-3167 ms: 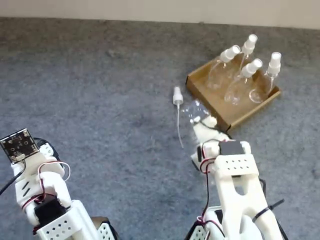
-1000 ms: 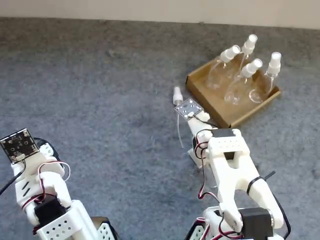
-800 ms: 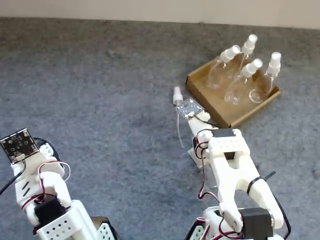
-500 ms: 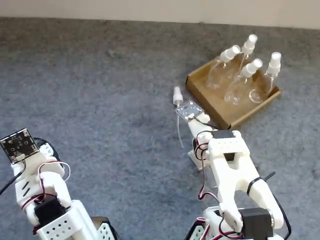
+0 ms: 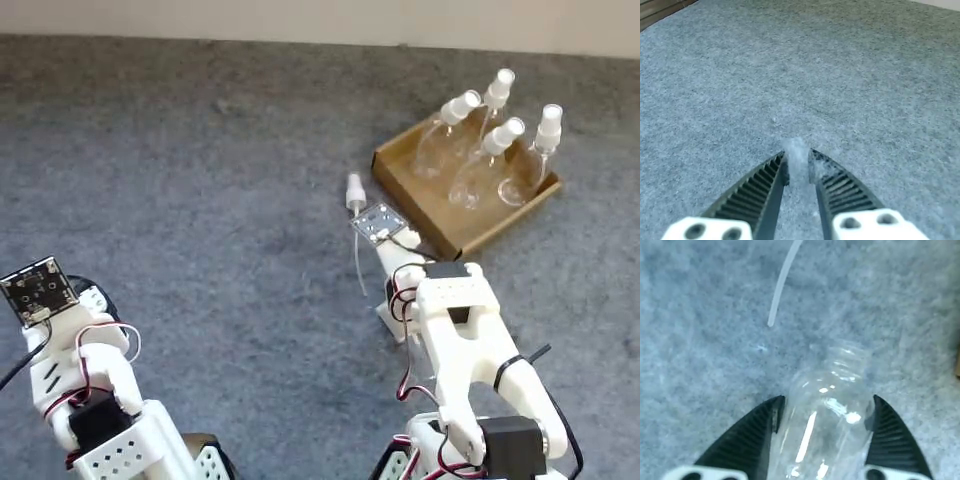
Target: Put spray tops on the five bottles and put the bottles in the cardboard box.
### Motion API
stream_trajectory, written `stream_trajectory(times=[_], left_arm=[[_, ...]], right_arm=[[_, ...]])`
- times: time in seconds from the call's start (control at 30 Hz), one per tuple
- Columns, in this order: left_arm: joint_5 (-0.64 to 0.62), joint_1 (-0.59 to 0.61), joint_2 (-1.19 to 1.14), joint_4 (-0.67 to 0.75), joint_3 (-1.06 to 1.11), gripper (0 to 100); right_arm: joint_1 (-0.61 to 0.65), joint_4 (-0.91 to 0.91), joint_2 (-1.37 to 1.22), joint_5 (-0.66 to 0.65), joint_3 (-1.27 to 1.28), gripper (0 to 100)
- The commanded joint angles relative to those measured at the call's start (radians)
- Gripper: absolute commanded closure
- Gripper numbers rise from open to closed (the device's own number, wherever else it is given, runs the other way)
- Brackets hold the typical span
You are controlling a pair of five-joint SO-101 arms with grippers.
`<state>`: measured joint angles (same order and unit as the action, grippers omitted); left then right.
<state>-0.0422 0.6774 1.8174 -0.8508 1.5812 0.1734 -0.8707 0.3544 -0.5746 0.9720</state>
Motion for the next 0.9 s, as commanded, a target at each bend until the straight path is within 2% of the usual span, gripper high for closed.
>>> stream_trajectory(times=[0.0,0.13,0.23,0.37,0.57,0.87], left_arm=[[0.005,-0.015,0.012,0.018,-0.007,98],[0.005,-0.015,0.012,0.018,-0.007,98],[0.003,-0.019,0.012,0.017,-0.007,98],[0.005,-0.101,0.010,0.014,-0.007,98],[0.005,-0.162,0.010,-0.020,-0.010,98],[0.006,-0.292,0.010,-0.095,-0.019,98]], right_arm=[[-0.013,0.005,0.008,0.003,0.002,83.7],[-0.013,0.001,0.010,0.009,-0.004,84.7],[-0.013,-0.074,0.010,0.011,-0.008,84.7],[-0.013,-0.154,0.071,0.017,-0.094,84.7],[-0.012,-0.186,0.340,0.198,-0.128,84.7],[-0.007,-0.188,0.743,0.279,0.038,84.7]])
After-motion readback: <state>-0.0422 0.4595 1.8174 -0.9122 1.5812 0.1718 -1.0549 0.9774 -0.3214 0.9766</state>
